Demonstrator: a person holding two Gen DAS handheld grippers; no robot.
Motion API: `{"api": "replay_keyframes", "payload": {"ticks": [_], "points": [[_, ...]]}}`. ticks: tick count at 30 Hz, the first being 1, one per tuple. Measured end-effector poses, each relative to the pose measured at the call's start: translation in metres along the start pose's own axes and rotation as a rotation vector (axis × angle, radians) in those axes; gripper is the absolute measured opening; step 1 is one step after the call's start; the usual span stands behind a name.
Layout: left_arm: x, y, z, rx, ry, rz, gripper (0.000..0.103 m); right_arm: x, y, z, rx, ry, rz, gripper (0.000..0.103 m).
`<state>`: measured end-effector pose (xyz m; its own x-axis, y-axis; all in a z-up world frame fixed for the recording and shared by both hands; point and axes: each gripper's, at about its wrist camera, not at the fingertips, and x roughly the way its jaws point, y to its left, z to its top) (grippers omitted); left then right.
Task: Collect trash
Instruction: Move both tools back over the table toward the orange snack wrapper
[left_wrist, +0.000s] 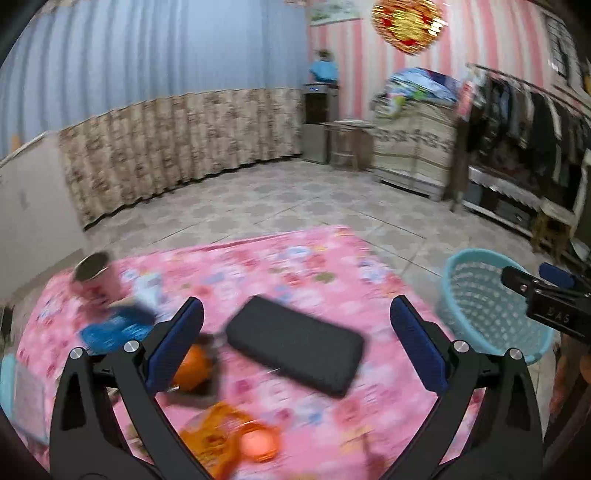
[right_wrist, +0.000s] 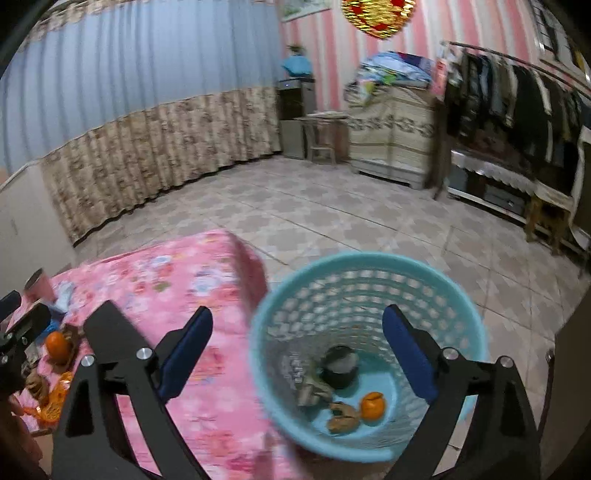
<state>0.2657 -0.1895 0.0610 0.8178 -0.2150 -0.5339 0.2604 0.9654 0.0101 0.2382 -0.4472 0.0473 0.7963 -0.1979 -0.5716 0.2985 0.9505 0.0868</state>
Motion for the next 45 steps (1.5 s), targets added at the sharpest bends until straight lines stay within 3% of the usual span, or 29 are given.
{"api": "replay_keyframes", "payload": {"ticks": [8, 15, 22, 34, 36, 38, 42, 43, 45], "points": [[-0.024, 0.112, -0.025, -0.030, 0.039, 0.160, 0.098, 0.001, 0.077, -0.014, -0.113, 0.031, 0.097, 0.091], [-0.029, 0.178, -0.050, -0.086, 0.071, 0.235, 0.098, 0.002, 0.140, -0.041, -0.211, 0.082, 0.160, 0.091], [-0.026, 0.194, -0.071, -0.108, 0.095, 0.208, 0.098, 0.007, 0.186, -0.082, -0.272, 0.175, 0.248, 0.091], [-0.028, 0.209, -0.095, -0.178, 0.144, 0.193, 0.098, 0.017, 0.216, -0.113, -0.314, 0.265, 0.257, 0.090], [-0.027, 0.207, -0.097, -0.169, 0.155, 0.199, 0.098, 0.018, 0.216, -0.114, -0.312, 0.274, 0.274, 0.080], [-0.026, 0.205, -0.098, -0.172, 0.160, 0.196, 0.098, 0.020, 0.217, -0.115, -0.322, 0.295, 0.293, 0.063], [-0.025, 0.200, -0.098, -0.180, 0.165, 0.174, 0.098, 0.022, 0.219, -0.118, -0.335, 0.310, 0.329, 0.052], [-0.024, 0.198, -0.097, -0.178, 0.168, 0.171, 0.098, 0.021, 0.220, -0.117, -0.344, 0.305, 0.339, 0.042], [-0.021, 0.192, -0.097, -0.175, 0.172, 0.158, 0.098, 0.017, 0.219, -0.114, -0.351, 0.275, 0.339, 0.040]]}}
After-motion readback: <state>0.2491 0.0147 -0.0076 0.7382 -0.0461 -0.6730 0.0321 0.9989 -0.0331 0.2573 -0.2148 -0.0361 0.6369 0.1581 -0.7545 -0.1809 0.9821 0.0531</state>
